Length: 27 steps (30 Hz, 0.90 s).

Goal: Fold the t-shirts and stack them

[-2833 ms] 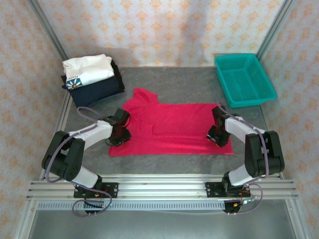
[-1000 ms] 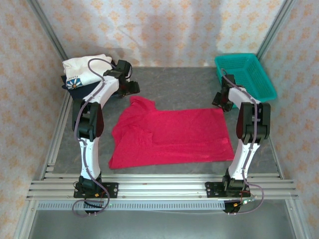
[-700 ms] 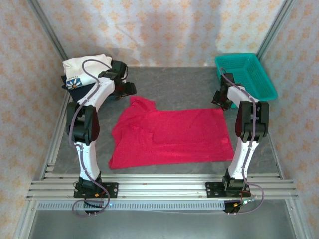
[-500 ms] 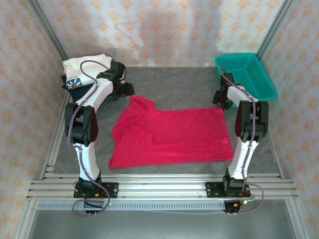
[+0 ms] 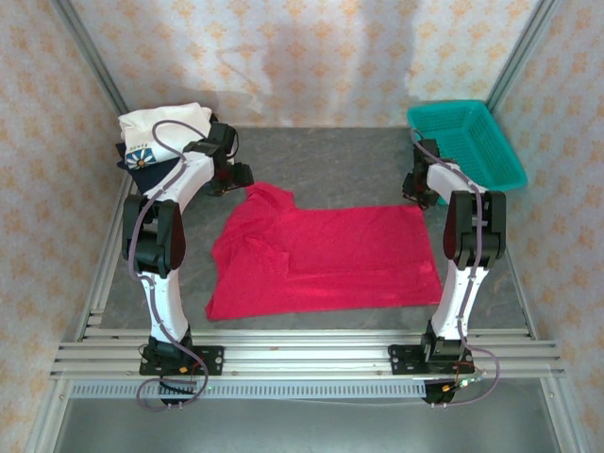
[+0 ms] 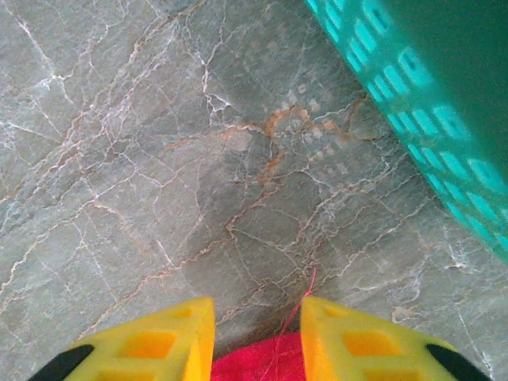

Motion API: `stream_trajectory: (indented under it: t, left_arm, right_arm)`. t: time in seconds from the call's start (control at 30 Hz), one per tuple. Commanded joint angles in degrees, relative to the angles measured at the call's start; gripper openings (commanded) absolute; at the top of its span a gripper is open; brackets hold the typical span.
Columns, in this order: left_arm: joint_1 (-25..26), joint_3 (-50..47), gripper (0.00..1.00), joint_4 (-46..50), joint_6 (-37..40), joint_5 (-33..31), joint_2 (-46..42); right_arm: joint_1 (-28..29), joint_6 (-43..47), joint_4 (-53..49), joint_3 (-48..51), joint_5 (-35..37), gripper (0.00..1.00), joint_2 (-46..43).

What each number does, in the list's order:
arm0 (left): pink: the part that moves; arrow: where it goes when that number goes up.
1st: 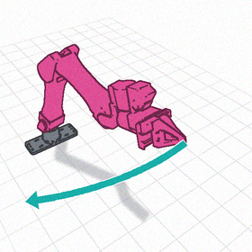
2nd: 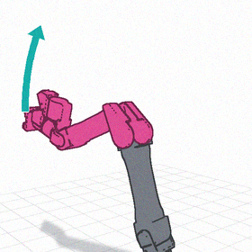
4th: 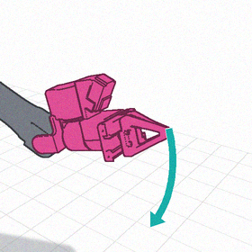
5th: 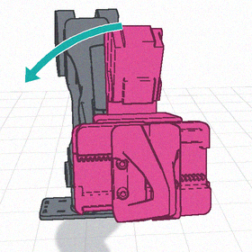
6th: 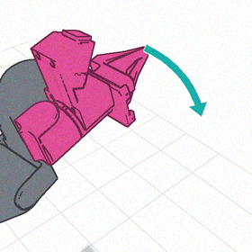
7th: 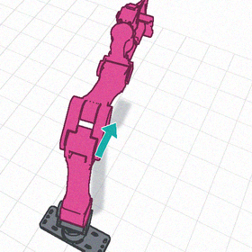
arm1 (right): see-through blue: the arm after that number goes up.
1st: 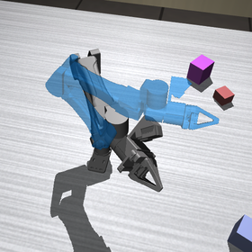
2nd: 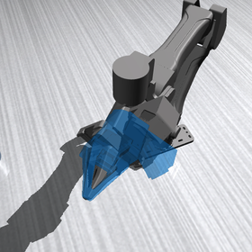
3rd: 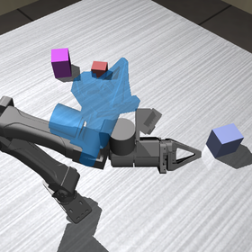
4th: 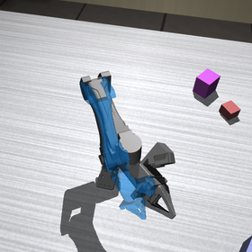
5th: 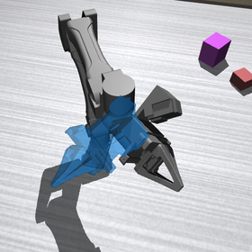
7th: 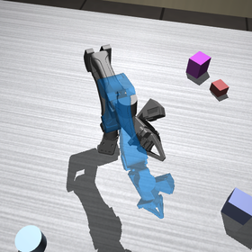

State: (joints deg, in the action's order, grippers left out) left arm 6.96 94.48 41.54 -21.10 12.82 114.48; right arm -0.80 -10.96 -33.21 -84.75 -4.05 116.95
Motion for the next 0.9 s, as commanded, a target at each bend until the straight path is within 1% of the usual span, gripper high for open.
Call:
stream_trajectory:
  t: [0.0, 0.07, 0.17, 0.27, 0.43, 0.73, 0.87]
  left_arm:
    - [-0.50, -0.98, 0.64, -0.19, -0.42, -2.00, -3.32]
    - [-0.50, -1.31, 0.64, -0.19, -0.34, -2.01, -3.56]
    - [-0.55, -2.27, 0.64, -0.72, -0.38, -1.99, -4.18]
    - [-0.66, -3.12, 0.64, -1.32, -0.58, -1.79, -4.58]
    - [-0.96, -3.08, 0.64, -1.29, -0.56, -1.66, -4.26]
    - [-1.51, -3.42, 0.63, -1.53, -0.34, -1.04, -4.74]
    - [-1.92, -4.37, 0.63, -1.97, -0.12, -0.54, -4.74]
  right_arm:
    - [-0.70, -1.58, -12.99, 3.01, -0.45, 0.38, 5.13]
    - [-0.70, -1.68, -14.58, 2.47, 0.48, 0.39, 5.33]
    - [-0.69, -1.93, -15.95, 2.53, 1.56, 0.45, 5.05]
    - [-0.52, -2.47, -16.85, 2.86, 2.94, 0.46, 4.70]
    - [-0.34, -2.83, -18.23, 1.99, 3.98, 0.43, 5.43]
    - [0.81, -3.69, -22.63, 0.11, 4.96, 0.44, 6.94]
    - [1.23, -3.95, -24.00, -0.18, 5.29, 0.42, 7.35]
